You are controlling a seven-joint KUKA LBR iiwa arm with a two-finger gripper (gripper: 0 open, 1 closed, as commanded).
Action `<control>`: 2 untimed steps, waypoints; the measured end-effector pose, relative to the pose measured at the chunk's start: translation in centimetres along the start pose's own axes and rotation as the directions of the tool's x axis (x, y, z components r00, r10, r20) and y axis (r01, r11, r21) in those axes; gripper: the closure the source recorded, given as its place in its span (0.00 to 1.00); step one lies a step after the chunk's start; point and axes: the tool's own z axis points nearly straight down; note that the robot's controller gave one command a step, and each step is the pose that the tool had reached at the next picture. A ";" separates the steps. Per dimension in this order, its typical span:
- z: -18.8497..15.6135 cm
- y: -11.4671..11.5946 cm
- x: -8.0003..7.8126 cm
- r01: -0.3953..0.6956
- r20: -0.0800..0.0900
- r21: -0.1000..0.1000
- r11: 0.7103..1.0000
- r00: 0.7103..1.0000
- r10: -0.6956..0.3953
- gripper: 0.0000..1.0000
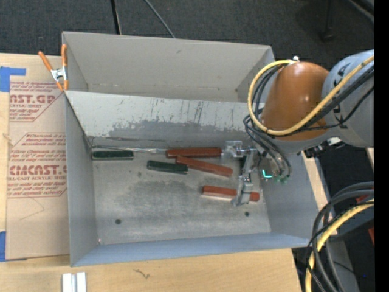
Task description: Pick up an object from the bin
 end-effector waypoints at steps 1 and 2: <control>10.7 -2.8 1.4 -0.014 -0.001 0.000 1.000 1.000 0.014 0.00; 7.1 -2.5 1.8 -0.072 0.009 -0.001 0.997 0.997 0.072 0.00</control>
Offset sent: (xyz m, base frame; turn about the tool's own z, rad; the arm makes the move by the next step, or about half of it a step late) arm -0.0117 -0.0279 -0.1022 0.0120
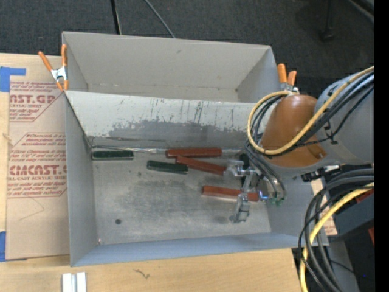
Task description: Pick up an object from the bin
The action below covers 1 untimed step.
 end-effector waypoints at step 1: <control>0.2 -1.1 1.9 -0.161 -0.004 0.001 0.987 0.987 0.161 0.00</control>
Offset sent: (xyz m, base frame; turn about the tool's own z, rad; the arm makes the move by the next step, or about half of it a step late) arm -0.0192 -0.0110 -0.0008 0.1628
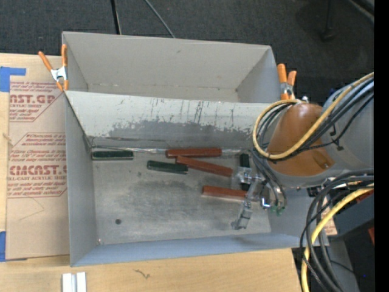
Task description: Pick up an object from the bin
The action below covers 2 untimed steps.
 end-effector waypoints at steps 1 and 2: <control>3.1 0.2 -1.3 -0.130 -0.001 0.000 0.992 0.992 0.130 0.00; 3.1 0.3 -1.3 -0.130 0.001 0.000 0.992 0.992 0.130 0.00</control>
Offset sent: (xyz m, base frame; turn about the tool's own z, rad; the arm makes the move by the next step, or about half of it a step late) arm 0.0136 -0.0015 -0.0292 0.1307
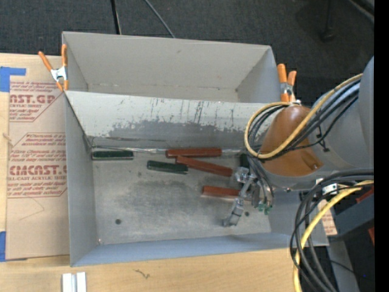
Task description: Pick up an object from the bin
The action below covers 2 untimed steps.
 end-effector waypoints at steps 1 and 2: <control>-0.1 0.0 0.0 0.000 0.001 0.000 1.000 1.000 0.000 1.00; -10.2 0.1 -0.2 0.001 0.009 -0.002 1.000 1.000 -0.001 1.00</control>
Offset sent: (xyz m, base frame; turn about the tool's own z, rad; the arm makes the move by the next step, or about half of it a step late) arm 0.0000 0.0000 0.0000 0.0000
